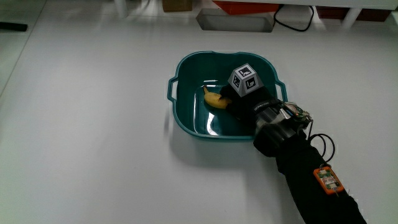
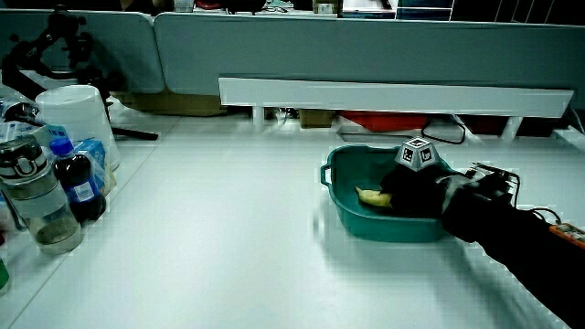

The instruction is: Place banana into plate

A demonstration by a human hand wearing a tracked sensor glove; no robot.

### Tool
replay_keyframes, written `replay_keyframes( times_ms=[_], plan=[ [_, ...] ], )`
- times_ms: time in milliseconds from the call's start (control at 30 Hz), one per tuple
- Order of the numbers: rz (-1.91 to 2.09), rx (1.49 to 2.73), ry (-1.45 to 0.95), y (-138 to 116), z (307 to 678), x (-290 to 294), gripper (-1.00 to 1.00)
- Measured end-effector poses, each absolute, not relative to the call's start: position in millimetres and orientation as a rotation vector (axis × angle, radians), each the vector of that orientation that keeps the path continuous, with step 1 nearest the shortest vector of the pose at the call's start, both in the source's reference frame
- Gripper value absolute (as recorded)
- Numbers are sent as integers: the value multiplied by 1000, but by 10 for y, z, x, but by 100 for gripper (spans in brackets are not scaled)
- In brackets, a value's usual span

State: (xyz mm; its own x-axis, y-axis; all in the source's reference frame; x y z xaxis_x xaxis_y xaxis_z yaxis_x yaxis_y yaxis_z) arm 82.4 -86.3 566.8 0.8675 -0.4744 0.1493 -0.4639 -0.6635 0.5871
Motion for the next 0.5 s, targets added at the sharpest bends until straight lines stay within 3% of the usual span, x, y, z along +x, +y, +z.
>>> replay_keyframes(
  times_ms=[333, 500],
  plan=[
    [-52, 2361, -669, -850, 5724, 801, 0],
    [-56, 2353, -667, -846, 5711, 793, -26]
  ],
)
